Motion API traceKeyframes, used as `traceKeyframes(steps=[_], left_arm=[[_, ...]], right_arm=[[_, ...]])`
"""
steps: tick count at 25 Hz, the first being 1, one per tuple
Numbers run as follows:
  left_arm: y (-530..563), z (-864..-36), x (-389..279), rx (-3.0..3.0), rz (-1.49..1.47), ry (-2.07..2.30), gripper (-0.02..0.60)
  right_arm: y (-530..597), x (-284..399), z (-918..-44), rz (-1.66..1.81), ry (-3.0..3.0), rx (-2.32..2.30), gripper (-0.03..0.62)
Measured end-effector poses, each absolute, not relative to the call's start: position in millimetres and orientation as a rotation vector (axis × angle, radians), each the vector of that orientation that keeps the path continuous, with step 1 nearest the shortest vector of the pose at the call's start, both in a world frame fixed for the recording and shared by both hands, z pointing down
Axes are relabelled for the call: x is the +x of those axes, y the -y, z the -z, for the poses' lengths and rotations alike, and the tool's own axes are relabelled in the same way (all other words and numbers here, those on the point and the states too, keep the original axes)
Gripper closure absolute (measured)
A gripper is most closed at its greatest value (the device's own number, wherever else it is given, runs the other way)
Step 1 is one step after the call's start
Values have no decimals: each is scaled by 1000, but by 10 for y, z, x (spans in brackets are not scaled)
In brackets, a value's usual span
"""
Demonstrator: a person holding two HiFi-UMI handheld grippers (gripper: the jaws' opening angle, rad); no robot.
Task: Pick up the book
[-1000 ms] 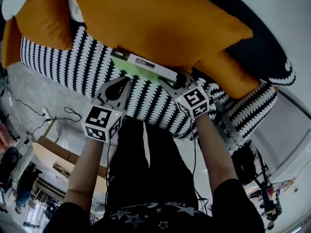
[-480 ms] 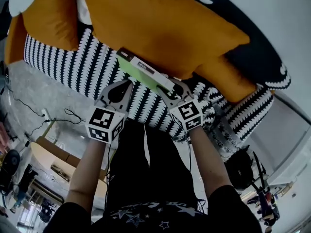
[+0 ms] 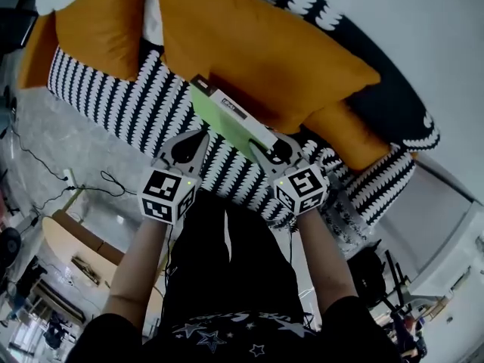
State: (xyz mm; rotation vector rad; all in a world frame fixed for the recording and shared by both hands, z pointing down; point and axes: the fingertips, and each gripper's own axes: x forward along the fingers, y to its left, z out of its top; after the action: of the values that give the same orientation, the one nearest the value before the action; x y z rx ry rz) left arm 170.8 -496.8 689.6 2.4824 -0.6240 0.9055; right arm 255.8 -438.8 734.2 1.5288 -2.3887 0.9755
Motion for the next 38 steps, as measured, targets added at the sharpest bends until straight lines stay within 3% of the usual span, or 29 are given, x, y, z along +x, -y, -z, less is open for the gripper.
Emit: traceKeyframes(steps=[17,30,38], left_arm=[[4890,-5760,1612,2579,-694,779,575],[4550,-5425,1428,2562,-655,810,575],[4515,-5116,916,2594,-563,861,575]], right_arm=[[4290,2510,-6051,-804,2516,1560,441],[4128,2477,-5548,-813,2586,1582,441],[4046,2170,-5261,-756,2571,1660,441]])
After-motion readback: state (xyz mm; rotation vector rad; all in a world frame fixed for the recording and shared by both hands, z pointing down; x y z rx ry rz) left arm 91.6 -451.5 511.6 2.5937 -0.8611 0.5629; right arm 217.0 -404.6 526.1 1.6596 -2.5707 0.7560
